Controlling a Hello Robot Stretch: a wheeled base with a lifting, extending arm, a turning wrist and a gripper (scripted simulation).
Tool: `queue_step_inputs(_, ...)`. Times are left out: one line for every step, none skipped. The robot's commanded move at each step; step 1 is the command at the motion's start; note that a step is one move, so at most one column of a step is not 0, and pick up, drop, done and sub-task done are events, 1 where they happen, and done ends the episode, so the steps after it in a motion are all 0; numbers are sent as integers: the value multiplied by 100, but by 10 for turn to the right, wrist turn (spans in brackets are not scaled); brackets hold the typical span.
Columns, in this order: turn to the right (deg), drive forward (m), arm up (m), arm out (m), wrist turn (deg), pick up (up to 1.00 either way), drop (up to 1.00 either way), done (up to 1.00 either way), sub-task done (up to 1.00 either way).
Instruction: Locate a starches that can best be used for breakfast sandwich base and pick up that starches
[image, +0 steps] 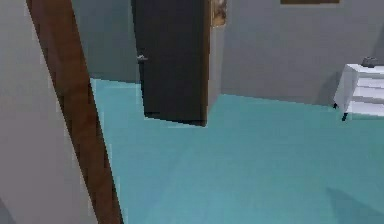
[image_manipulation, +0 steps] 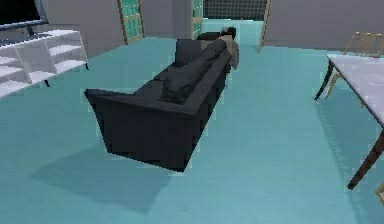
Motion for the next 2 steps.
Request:
queue_step_inputs(30, 0, 0, 0, 0, 0, 0, 0, 0)
queue_step_inputs(0, 80, 0, 0, 0, 0, 0, 0, 0)
